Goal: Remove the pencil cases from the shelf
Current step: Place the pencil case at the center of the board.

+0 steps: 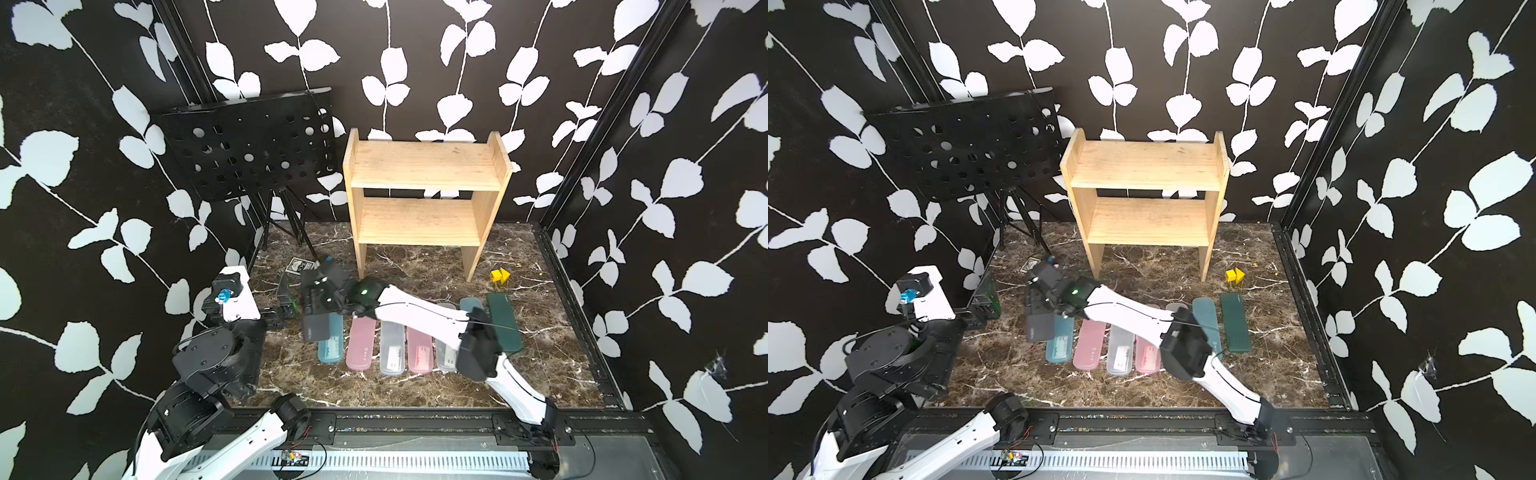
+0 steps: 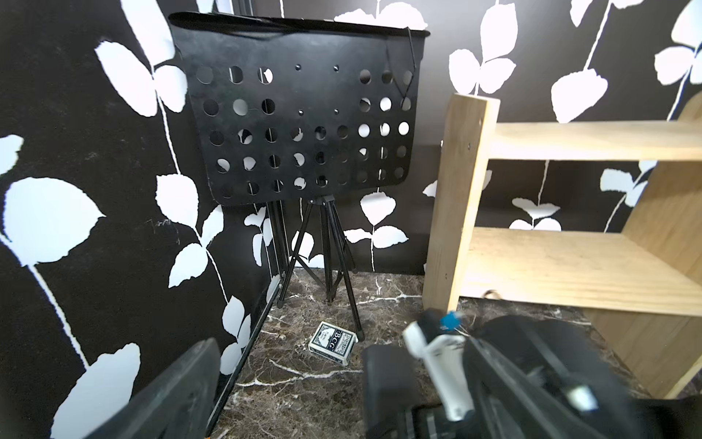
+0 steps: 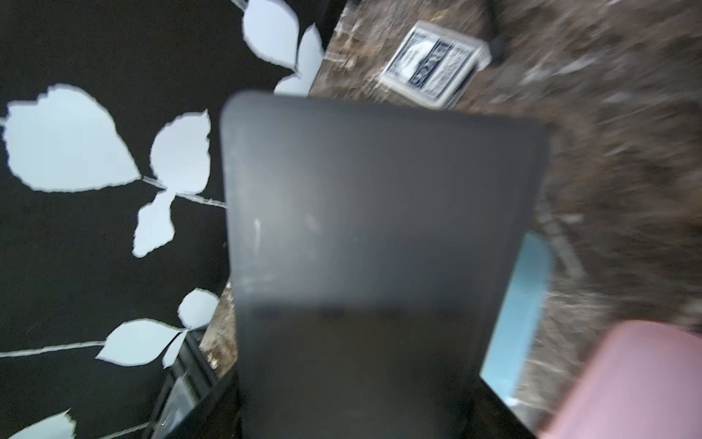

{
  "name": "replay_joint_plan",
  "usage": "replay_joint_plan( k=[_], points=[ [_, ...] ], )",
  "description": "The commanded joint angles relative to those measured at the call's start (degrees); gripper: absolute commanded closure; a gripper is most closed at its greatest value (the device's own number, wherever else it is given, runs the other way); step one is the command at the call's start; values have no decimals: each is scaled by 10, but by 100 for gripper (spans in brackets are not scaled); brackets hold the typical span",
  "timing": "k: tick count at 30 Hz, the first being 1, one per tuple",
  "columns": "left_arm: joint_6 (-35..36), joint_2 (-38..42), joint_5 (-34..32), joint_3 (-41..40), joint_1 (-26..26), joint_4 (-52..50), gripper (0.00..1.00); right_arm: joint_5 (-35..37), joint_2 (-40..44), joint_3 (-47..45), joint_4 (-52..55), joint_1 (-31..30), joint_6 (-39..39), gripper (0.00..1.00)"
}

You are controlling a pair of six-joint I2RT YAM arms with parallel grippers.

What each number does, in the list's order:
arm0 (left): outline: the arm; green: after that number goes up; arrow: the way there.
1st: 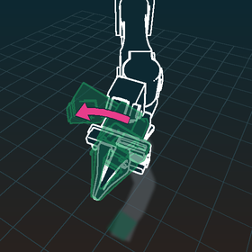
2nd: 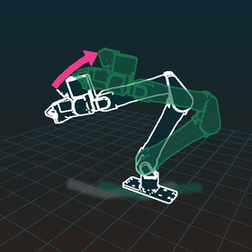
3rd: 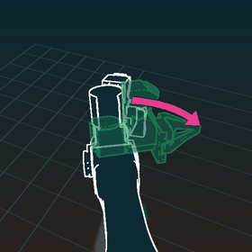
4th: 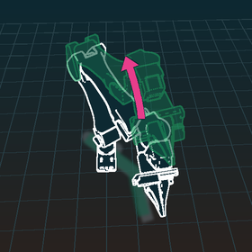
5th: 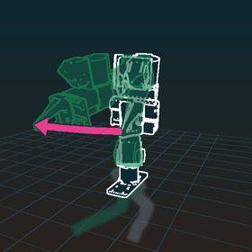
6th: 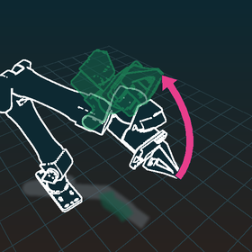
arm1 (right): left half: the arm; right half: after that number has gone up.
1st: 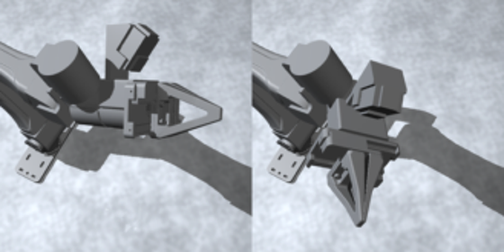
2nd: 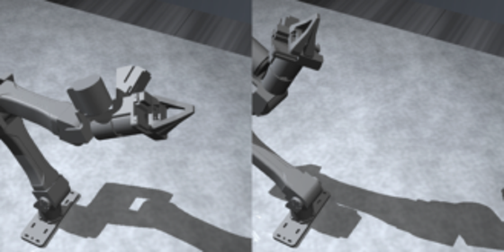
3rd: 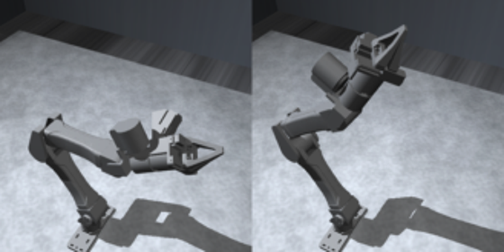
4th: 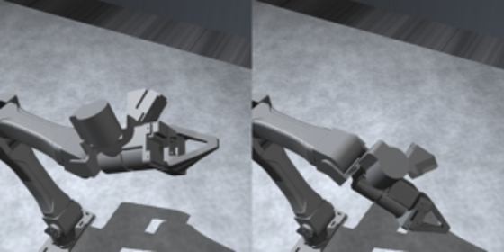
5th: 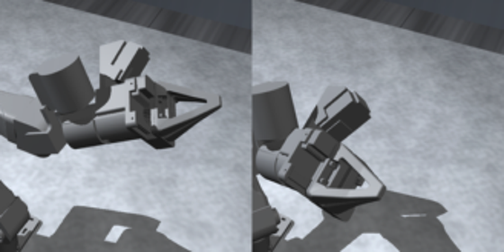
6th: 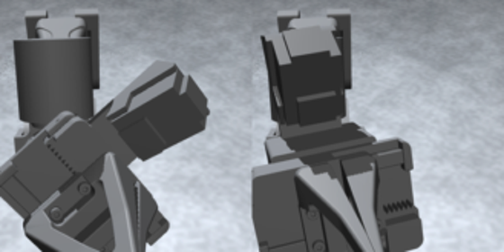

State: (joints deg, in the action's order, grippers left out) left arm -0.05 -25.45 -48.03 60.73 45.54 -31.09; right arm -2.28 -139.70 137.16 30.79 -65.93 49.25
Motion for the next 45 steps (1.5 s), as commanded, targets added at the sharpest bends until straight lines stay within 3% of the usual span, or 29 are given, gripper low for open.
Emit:
replay_joint_plan(
  k=[1,12,16,27,45],
  points=[
    [12,-14,11,-10,-1,-29,1,-25,-40,91,3,1,30,48],
    [5,-11,10,-44,-1,-26,1,-54,-114,108,-65,2,67,48],
    [5,-12,8,-48,-1,-28,1,-67,-144,144,-54,2,77,48],
    [-1,-14,8,-52,-1,-27,1,-55,-147,134,-25,2,83,45],
    [-2,-21,10,-50,-1,-26,1,-42,-131,101,-17,5,75,14]
  ],
)
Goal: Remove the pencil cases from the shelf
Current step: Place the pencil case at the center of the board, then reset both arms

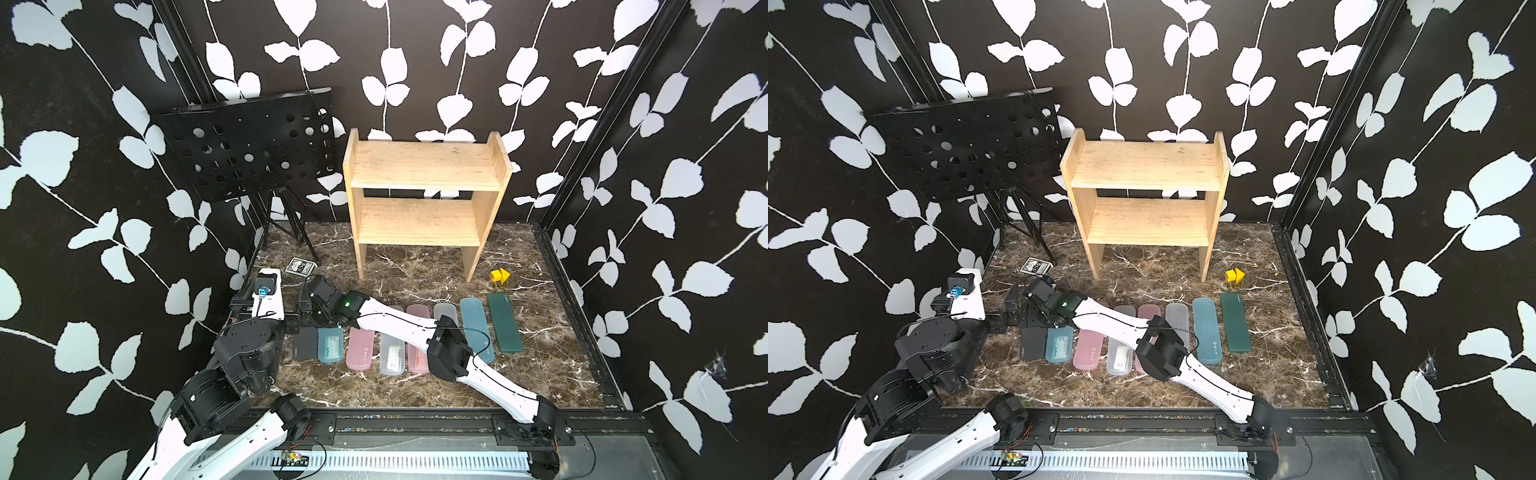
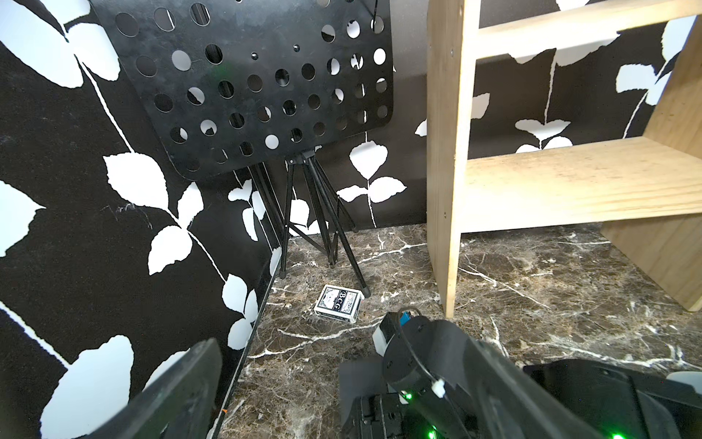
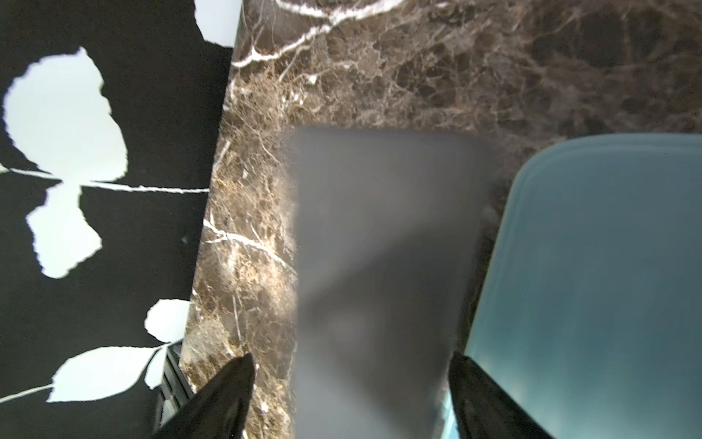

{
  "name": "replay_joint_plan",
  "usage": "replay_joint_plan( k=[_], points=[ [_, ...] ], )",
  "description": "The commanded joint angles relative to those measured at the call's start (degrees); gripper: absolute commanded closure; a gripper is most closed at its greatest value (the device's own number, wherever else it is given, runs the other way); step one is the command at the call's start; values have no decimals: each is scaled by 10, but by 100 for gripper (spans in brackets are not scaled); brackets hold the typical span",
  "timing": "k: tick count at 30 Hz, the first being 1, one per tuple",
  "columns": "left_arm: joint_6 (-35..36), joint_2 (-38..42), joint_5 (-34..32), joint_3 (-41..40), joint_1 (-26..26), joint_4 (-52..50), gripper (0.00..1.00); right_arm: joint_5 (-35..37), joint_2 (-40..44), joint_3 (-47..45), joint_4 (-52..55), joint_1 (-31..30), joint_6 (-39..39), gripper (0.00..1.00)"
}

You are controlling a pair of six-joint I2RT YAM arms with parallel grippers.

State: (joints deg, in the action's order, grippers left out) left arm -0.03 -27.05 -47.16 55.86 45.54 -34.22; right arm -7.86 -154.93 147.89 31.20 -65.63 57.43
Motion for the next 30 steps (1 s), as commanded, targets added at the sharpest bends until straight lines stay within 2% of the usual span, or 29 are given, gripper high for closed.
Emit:
replay_joint_plan(
  k=[1,7,10,12,17,21,24,27,30],
  points=[
    [-2,-5,1,-1,-1,6,1,16,28,-17,-28,3,-7,13],
    [-2,-9,3,3,-1,7,1,33,76,-65,-40,5,-26,10],
    [-2,-12,4,1,-1,14,1,67,153,-157,-75,5,-56,5],
    [-2,-16,3,-6,-1,30,1,111,227,-240,-102,7,-89,1],
    [-8,-44,24,-55,-2,98,1,218,462,-508,-153,32,-152,1],
    [-35,-92,26,-93,-9,132,1,326,664,-700,-136,50,-186,1],
    [-46,-117,61,-121,-48,179,1,399,793,-781,-68,68,-226,1],
    [-66,-142,126,-142,-141,214,1,454,899,-835,-16,117,-246,1],
    [-40,-188,85,-156,-178,250,1,431,992,-901,-12,226,-254,1]
  ],
)
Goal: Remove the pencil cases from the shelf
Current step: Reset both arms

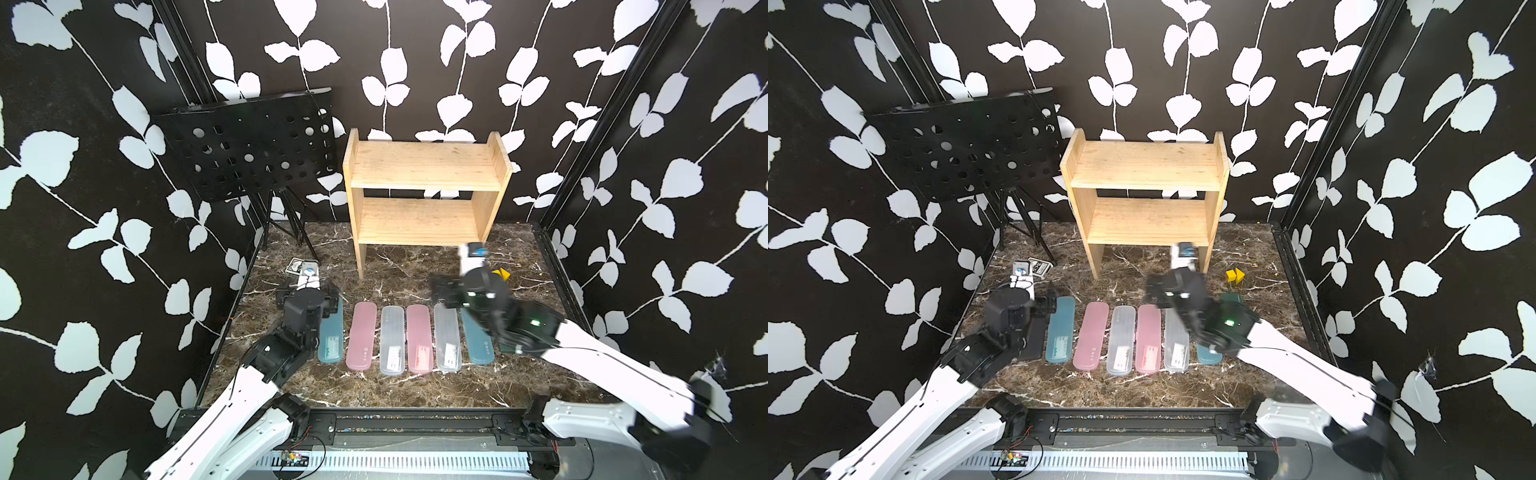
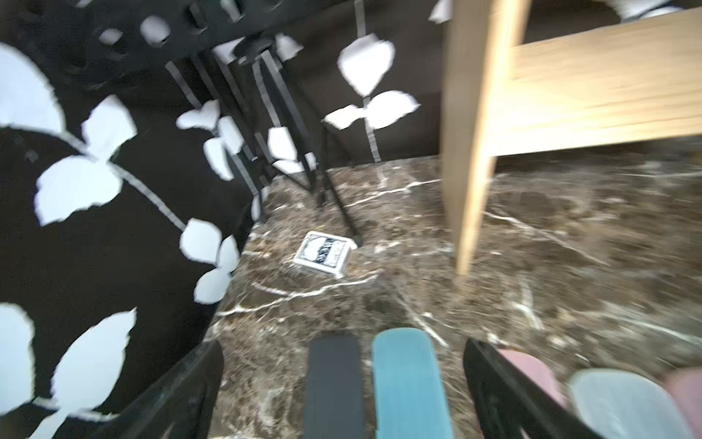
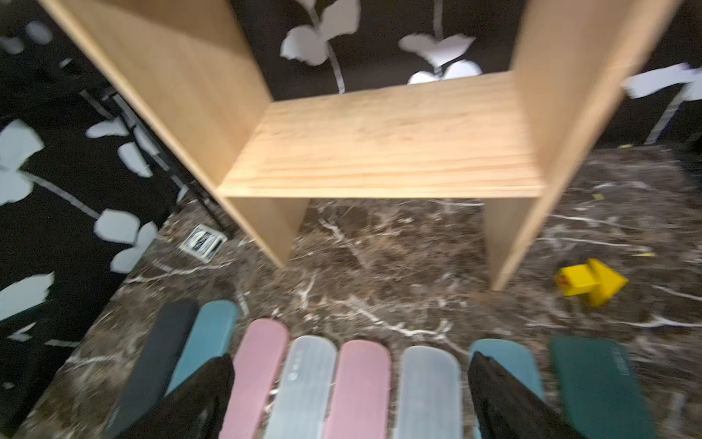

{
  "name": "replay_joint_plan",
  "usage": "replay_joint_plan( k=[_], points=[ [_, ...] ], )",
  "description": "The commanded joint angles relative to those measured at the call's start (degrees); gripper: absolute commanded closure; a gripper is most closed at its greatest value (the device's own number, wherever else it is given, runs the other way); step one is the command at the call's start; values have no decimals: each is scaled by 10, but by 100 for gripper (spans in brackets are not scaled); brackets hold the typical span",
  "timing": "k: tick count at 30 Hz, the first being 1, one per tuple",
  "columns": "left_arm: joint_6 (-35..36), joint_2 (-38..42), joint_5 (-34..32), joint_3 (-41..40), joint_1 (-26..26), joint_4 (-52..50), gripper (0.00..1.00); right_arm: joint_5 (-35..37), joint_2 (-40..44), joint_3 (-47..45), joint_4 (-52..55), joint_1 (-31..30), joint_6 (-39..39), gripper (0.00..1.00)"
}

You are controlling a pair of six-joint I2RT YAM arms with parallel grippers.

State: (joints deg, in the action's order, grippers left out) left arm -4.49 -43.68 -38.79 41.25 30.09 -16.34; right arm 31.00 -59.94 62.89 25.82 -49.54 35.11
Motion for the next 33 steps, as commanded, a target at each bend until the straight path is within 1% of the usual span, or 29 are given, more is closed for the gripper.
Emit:
replay_joint_plan(
  k=[1,2,4,5,7,9,10,14,16,18,20,23,25,27,29,31,32,33],
  points=[
    [23,-42,10,-15,-36,95,1,44,64,-71,29,97,-52,1],
    [36,-61,28,-20,-48,116,1,54,81,-91,14,120,-79,1],
    [55,-106,88,-31,-86,157,1,73,101,-132,-32,166,-150,1],
    [55,-128,91,-37,-100,174,1,72,101,-148,-51,187,-177,1],
    [54,-172,88,-63,-136,229,1,34,82,-165,-68,260,-209,1],
    [50,-208,118,-96,-172,302,1,-14,50,-178,-87,317,-227,1],
    [56,-226,134,-111,-184,343,1,-25,33,-185,-105,336,-234,1],
    [98,-292,155,-138,-198,453,2,-65,-6,-233,-226,379,-262,1],
    [101,-329,162,-149,-206,508,1,-108,-28,-272,-312,411,-271,1],
    [116,-364,165,-165,-208,569,1,-138,-56,-293,-359,436,-282,0],
    [117,-393,170,-186,-212,639,1,-155,-80,-311,-403,448,-305,1],
    [118,-428,195,-211,-219,717,1,-171,-117,-348,-512,454,-330,1],
    [118,-441,213,-219,-223,731,1,-181,-153,-369,-592,455,-352,1],
    [128,-469,218,-223,-224,785,1,-191,-197,-376,-638,458,-357,0],
    [119,-448,219,-212,-224,725,1,-212,-244,-387,-700,459,-366,1],
    [122,-464,216,-205,-225,737,1,-219,-279,-407,-766,462,-362,1],
    [119,-460,218,-204,-226,732,1,-213,-281,-412,-781,465,-359,1],
    [116,-451,220,-199,-228,705,1,-216,-274,-410,-760,465,-359,1]
  ],
)
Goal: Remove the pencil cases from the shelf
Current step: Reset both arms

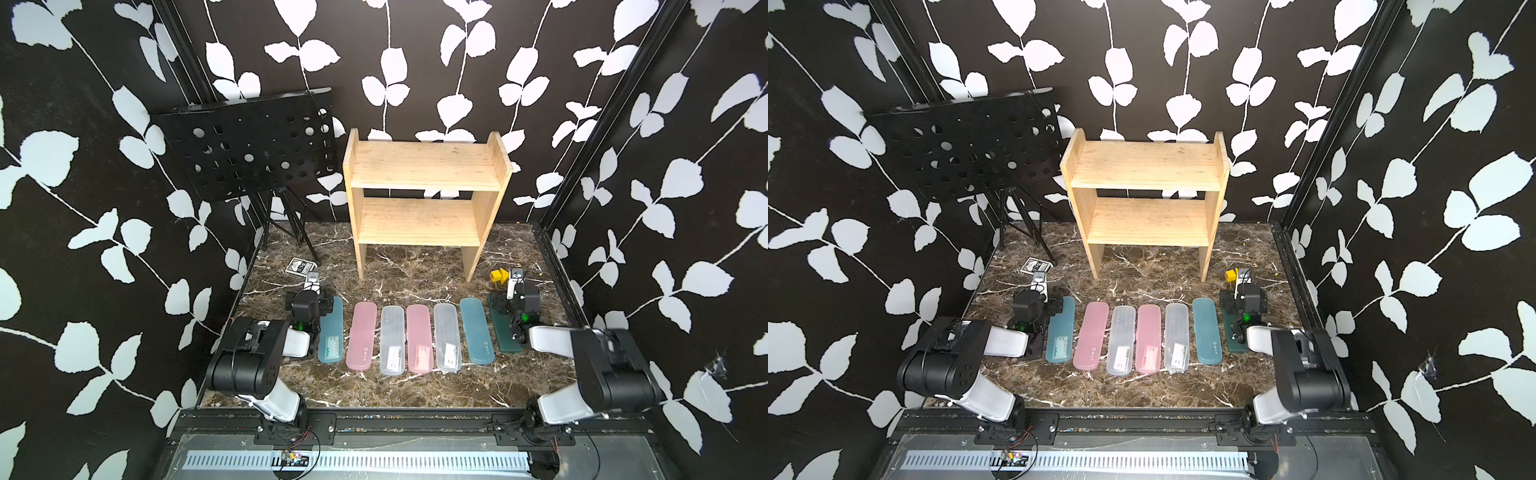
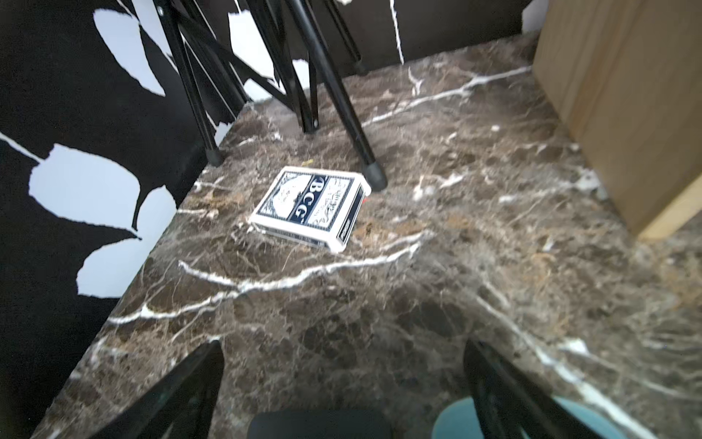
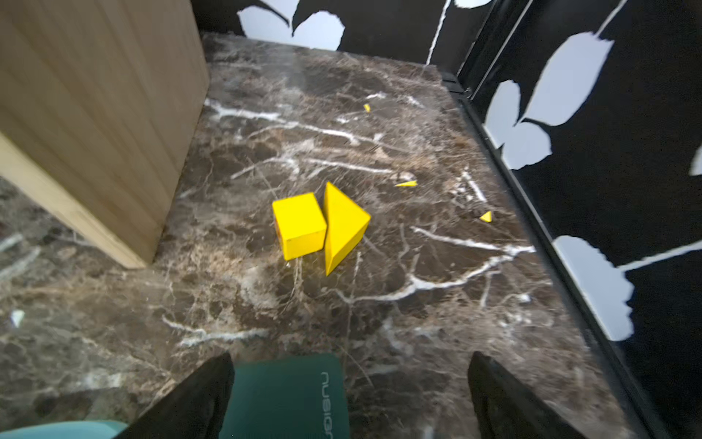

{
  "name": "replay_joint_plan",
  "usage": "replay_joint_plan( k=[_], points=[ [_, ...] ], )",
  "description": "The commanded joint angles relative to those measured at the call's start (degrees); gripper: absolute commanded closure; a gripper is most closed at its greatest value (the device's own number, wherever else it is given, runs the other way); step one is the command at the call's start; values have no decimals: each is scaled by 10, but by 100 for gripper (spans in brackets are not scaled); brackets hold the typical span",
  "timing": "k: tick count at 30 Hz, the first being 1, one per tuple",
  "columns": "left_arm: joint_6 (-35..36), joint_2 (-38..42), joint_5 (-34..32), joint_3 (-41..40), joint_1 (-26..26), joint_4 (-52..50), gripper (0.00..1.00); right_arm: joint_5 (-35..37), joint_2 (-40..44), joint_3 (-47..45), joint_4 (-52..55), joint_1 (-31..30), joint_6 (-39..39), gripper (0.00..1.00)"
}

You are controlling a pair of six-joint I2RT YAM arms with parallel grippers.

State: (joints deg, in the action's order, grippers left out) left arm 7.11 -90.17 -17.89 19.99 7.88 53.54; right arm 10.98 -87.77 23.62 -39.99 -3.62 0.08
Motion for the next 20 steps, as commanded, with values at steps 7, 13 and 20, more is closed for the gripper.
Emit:
replay_joint_plan(
  k=[7,13,20],
  points=[
    [-3,10,15,14,-9,10,1,-27,4,-10,-89,6,-11,1],
    [-3,11,15,15,-9,7,1,-28,3,-10,-91,7,-11,1],
    [-3,11,16,15,-9,7,1,-29,3,-10,-90,7,-11,1]
  ],
)
